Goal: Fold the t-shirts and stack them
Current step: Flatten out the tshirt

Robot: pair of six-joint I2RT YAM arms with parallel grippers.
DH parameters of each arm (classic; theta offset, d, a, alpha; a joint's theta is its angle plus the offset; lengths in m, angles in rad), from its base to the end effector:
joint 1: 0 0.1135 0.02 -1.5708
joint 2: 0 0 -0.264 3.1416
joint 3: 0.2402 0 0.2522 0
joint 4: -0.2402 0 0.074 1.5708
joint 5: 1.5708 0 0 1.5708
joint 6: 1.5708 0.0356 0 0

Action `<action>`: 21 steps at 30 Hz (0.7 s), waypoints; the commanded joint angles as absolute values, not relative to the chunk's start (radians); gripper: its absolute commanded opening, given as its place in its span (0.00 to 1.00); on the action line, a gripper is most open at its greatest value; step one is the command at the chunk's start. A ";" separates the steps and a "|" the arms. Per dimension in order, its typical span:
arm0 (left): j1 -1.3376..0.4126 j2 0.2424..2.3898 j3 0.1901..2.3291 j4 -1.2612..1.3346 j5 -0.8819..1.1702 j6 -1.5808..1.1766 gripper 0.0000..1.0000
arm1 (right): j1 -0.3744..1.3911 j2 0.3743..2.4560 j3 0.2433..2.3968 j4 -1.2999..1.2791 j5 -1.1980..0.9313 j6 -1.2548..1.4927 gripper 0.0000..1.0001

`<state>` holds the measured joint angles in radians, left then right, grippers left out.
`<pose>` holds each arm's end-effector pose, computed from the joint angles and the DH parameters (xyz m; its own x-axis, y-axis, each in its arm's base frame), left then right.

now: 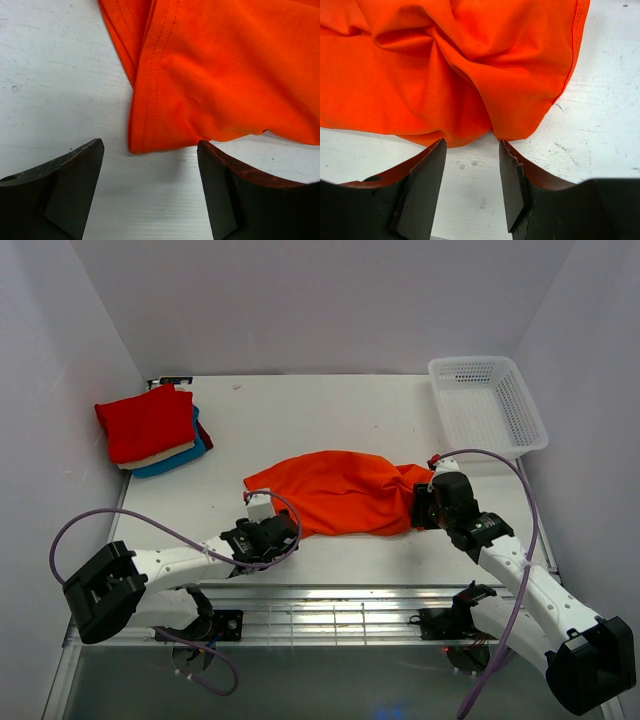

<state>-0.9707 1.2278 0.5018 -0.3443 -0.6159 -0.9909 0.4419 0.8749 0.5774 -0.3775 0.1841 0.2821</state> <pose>0.1320 -0.1565 0.1539 -0.7040 -0.1802 -0.6869 -0.1311 0.9836 -0.1237 0.1724 0.0744 0.2336 -0.6236 0.0077 -0.7817 -0.1225 0.9866 0.1075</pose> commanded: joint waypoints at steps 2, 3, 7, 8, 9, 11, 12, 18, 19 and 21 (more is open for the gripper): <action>-0.974 1.232 0.503 -0.287 -0.643 -0.974 0.85 | 0.446 0.868 0.572 -0.380 0.179 0.298 0.52; -0.974 1.247 0.505 -0.291 -0.644 -0.973 0.85 | 0.446 0.868 0.577 -0.383 0.181 0.299 0.52; -0.974 1.288 0.512 -0.308 -0.644 -0.995 0.76 | 0.446 0.873 0.577 -0.390 0.187 0.304 0.52; -0.974 1.299 0.517 -0.313 -0.644 -1.000 0.74 | 0.448 0.873 0.577 -0.390 0.189 0.304 0.52; -0.974 1.307 0.518 -0.321 -0.649 -1.003 0.67 | 0.446 0.874 0.577 -0.391 0.187 0.304 0.52; -0.974 1.330 0.523 -0.330 -0.655 -1.009 0.60 | 0.446 0.876 0.578 -0.393 0.187 0.305 0.52; -0.974 1.336 0.526 -0.334 -0.661 -1.014 0.53 | 0.446 0.876 0.580 -0.393 0.189 0.305 0.52; -0.974 1.355 0.529 -0.348 -0.698 -1.020 0.19 | 0.446 0.868 0.577 -0.396 0.190 0.307 0.52; -0.974 1.355 0.534 -0.354 -0.715 -1.022 0.04 | 0.446 0.874 0.577 -0.394 0.195 0.307 0.52; -0.974 1.345 0.566 -0.408 -0.744 -1.034 0.00 | 0.446 0.887 0.577 -0.400 0.209 0.314 0.52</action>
<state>-0.9710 1.3445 0.5278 -0.3225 -0.7181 -1.0077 0.4419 0.8780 0.5724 -0.3954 0.1829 0.2951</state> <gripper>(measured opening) 0.028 0.525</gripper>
